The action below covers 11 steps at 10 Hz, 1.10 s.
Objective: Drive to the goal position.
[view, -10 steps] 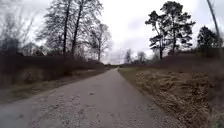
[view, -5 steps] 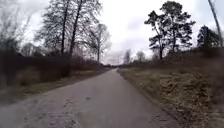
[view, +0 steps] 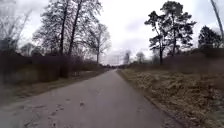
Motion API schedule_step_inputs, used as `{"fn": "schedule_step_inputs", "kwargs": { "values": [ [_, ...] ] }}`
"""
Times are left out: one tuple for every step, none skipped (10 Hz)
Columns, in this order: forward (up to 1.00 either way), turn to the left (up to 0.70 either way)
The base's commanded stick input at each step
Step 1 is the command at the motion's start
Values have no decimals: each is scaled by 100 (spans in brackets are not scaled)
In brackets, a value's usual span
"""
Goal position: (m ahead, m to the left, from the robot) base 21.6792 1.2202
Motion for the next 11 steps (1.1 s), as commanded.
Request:
{"fn": "schedule_step_inputs", "kwargs": {
  "values": [
    [70, 0],
    [70, 0],
    [70, 2],
    [70, 6],
    [70, 10],
    [70, 23],
    [70, 30],
    [70, 13],
    [70, 0],
    [70, 0],
    [70, 0]
  ]
}}
